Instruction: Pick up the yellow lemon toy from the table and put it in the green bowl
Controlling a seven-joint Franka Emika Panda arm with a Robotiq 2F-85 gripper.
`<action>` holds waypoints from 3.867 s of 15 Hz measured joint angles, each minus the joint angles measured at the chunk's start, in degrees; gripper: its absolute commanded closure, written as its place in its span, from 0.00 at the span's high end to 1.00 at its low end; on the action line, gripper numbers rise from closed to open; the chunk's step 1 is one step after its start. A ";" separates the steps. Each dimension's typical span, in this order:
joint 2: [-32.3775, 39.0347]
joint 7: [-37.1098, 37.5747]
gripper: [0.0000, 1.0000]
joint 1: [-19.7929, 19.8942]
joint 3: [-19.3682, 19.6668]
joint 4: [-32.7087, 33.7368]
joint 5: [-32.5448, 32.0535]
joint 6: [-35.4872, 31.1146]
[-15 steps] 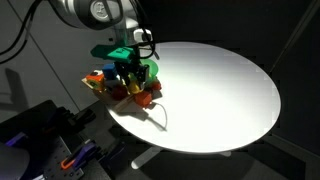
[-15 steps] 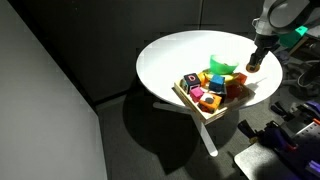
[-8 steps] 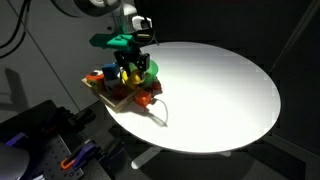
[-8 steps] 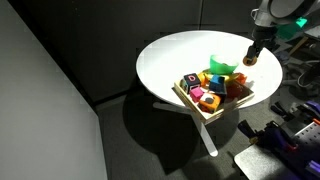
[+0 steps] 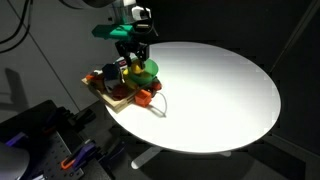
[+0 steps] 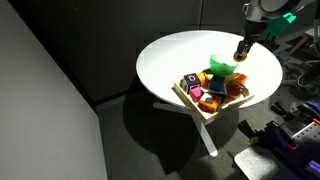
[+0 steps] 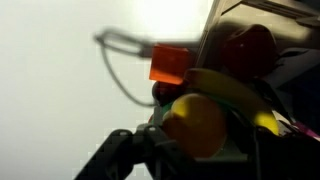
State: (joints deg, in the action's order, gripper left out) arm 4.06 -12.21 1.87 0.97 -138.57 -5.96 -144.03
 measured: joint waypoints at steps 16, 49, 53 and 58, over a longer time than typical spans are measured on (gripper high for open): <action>12.68 6.58 1.00 -3.62 -2.47 12.48 0.04 4.42; -4.75 8.77 1.00 -2.63 -1.94 2.27 4.36 21.99; -7.68 9.16 1.00 -2.63 -1.94 1.10 4.40 24.29; -11.80 11.28 1.00 -2.63 -1.95 -1.39 4.57 23.15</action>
State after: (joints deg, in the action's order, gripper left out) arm -7.74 -0.93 -0.76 -0.97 -139.96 -1.39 -120.89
